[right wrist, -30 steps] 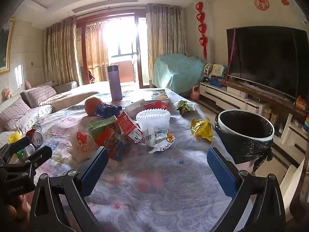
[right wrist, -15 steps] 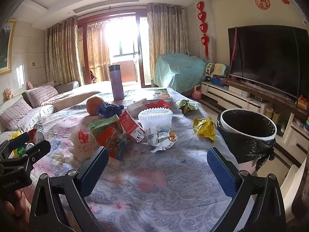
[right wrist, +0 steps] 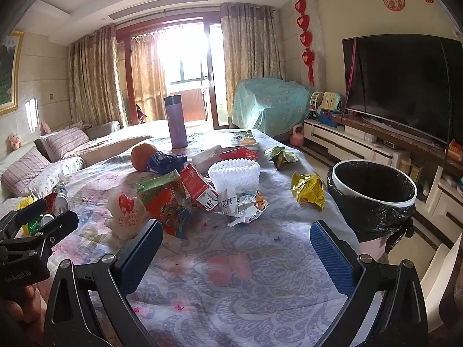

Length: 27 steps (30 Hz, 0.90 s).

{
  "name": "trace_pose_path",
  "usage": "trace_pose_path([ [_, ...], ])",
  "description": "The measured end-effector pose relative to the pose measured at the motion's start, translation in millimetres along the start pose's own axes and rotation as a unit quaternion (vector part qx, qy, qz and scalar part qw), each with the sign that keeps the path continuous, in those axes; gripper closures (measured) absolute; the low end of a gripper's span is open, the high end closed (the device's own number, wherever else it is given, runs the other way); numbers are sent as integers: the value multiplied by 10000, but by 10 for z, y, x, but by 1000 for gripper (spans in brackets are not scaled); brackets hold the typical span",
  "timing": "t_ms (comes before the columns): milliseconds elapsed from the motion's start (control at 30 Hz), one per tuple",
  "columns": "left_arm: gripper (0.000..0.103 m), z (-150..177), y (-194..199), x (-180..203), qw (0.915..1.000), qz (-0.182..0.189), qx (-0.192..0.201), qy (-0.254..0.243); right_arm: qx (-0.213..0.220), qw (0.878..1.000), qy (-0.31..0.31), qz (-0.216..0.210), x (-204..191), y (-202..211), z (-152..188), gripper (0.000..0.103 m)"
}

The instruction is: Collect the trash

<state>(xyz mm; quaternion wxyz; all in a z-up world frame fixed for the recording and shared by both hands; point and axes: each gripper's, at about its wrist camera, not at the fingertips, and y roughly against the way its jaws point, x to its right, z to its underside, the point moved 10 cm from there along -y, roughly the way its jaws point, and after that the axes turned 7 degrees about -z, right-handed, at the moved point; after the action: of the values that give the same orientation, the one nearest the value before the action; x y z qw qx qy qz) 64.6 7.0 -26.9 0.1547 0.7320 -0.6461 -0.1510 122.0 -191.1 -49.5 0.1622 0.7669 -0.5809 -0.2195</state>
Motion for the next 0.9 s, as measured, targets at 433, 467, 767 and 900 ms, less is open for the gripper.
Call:
trace_pose_path([
  [433,1,37,-30,20,10000,-23,-44,-27,-19,10000,-14,-20,-9,6,13,1],
  [467,1,36,-35,19,10000,-28,-46,-34,-26,10000,-19,-27,-13,4,17,1],
  [767,1,44,-85,13,9999,-35,-106,-47,-103,9999,-82,-71,17,-35,32,1],
  [900,1,53,-136,1,9998,-31,-177,-20,-206,9996,-119,-115,34,-89,52,1],
])
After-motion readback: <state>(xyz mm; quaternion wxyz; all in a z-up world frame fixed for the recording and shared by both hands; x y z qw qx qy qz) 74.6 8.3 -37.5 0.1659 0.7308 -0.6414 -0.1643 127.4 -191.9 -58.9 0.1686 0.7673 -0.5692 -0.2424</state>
